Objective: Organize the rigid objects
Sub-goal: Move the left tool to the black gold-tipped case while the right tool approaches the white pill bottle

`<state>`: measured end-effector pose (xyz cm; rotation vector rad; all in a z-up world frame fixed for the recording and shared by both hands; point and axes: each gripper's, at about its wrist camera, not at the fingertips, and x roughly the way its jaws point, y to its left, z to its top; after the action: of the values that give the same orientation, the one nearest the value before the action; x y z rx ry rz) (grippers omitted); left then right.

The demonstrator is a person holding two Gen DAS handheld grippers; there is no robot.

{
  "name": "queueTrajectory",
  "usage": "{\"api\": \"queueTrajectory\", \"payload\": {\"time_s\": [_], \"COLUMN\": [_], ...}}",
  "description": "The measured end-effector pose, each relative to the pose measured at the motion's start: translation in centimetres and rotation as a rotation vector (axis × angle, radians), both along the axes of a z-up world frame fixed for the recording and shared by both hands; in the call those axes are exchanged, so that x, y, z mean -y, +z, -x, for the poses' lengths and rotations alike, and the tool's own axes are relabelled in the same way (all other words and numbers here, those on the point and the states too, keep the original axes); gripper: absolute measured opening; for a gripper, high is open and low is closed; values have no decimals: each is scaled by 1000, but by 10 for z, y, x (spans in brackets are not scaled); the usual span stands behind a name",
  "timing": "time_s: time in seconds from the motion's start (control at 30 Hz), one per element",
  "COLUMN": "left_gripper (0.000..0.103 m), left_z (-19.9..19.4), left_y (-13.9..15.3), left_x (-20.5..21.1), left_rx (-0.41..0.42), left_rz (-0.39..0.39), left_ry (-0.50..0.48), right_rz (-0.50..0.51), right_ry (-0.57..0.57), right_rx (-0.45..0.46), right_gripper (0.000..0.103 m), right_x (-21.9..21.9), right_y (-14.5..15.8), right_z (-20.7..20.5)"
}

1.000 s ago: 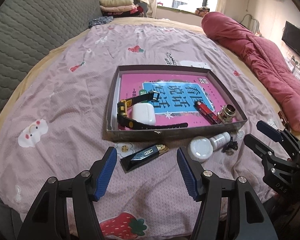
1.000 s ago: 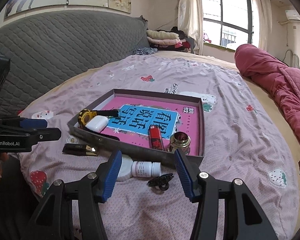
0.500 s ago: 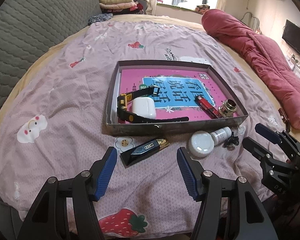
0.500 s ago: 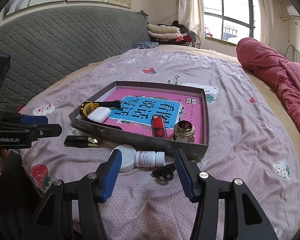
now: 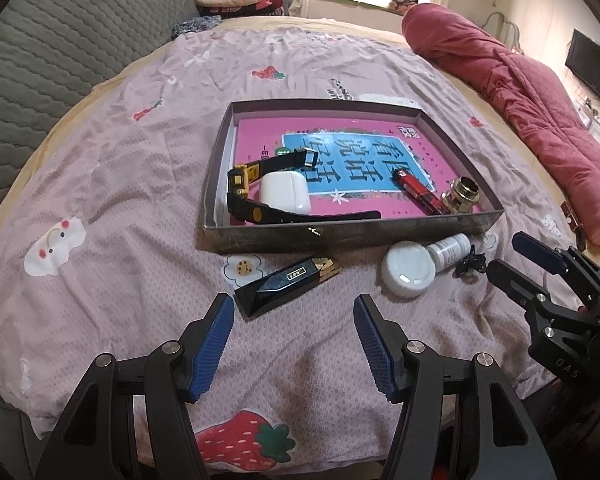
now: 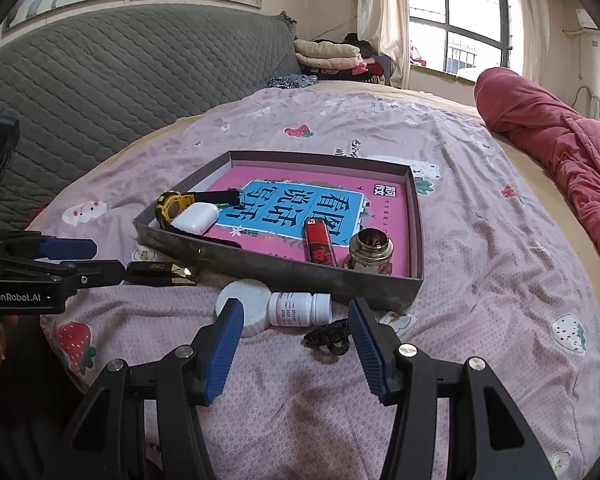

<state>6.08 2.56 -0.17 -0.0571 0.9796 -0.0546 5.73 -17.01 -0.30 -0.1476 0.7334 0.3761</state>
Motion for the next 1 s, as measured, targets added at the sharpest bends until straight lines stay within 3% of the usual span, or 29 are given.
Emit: {"api": "queueTrajectory", "payload": {"time_s": [1.0], "left_gripper": [64], "left_z": [-46], "left_y": [-50], "left_x": [-26], "left_rx": [-43], "left_rz": [8], "left_ry": [-85], "right_rz": [9], "right_ry": [2], "right_rx": [-40], "right_gripper": [54], "right_x": [-2], "right_y": [-14], "right_z": [-10]}}
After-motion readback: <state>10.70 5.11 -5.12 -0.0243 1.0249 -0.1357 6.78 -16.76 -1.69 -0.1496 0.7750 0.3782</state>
